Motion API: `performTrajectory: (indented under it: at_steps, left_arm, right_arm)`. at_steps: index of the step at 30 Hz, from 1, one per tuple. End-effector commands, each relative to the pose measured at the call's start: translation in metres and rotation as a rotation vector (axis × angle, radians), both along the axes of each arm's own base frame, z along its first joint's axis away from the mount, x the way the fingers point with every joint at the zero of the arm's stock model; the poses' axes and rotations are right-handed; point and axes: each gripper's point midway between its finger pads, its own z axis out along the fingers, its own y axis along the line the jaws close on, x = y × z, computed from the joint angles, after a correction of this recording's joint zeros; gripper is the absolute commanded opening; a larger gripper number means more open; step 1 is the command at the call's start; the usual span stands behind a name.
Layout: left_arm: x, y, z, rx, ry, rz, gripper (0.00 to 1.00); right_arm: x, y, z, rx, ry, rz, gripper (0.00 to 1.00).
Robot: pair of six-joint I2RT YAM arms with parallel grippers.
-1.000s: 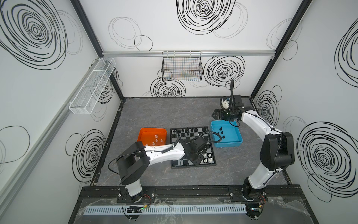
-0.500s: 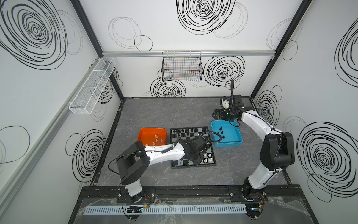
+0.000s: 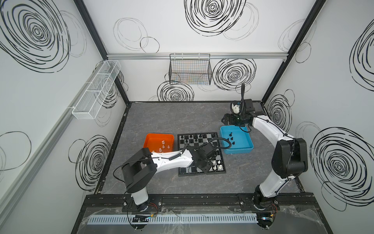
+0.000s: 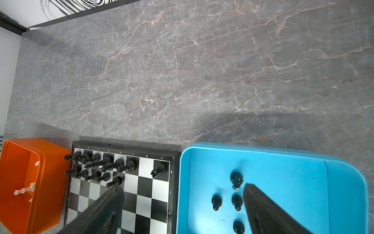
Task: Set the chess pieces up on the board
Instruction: 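Lower the white piece onto the empty square beside the white pawns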
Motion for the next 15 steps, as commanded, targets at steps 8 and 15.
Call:
performTrajectory:
  at_steps: [8, 15]
  left_arm:
    - [-0.0011, 0.0082, 0.0066, 0.029, 0.011, 0.025, 0.32]
    - [-0.0008, 0.0074, 0.0062, 0.035, 0.014, 0.02, 0.27]
  right_arm:
    - [0.0003, -0.0007, 0.0069, 0.006, -0.023, 0.005, 0.96]
    - [0.0003, -0.001, 0.0072, 0.007, -0.022, 0.005, 0.96]
